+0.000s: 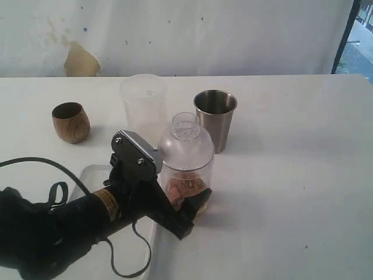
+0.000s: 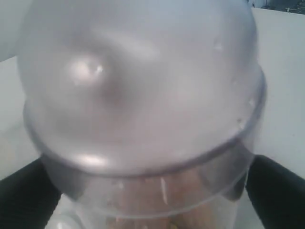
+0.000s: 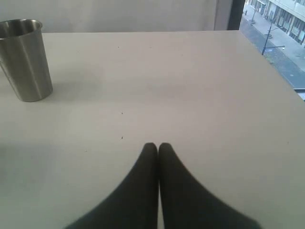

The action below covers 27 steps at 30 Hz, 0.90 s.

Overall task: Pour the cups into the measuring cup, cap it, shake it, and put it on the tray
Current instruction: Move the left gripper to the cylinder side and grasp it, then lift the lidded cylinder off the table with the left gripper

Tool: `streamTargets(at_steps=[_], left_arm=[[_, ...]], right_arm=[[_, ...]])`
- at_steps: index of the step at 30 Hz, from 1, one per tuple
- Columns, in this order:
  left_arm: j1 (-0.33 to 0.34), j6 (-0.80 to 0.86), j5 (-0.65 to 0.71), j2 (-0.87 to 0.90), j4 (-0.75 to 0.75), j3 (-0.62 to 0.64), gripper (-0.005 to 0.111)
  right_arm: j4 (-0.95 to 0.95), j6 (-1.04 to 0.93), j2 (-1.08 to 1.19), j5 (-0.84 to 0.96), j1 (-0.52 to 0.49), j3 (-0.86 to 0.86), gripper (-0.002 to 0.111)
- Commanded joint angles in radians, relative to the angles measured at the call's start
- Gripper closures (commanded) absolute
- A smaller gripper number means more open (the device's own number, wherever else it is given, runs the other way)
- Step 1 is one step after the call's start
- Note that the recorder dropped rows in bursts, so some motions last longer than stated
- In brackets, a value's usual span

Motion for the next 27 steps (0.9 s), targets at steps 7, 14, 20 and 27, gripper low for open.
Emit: streamTargets(at_steps=[7,14,20,27], left_arm=[[-0.002,-0.008,-0.077,0.107,0.002,-0.091,0.002],[-0.002,-0.008,-0.082,0.157,-0.009,-0.147,0.002],[-0.002,0.001,-0.086,0.160,-0.010,-0.153,0.002],[-0.002,-0.003,-0.088,0.160,-0.010,-0.155,0.006]], right_arm=[[-0.003,0.004,-0.006,-0.003,-0.005,0.002,0.108],[-0.003,0.004,-0.006,-0.003,-0.005,0.002,0.108],[-0.003,0.004,-0.006,-0.003,-0.005,0.002,0.108],[-0.003,0.004,-0.006,-0.003,-0.005,0.002,0.108]])
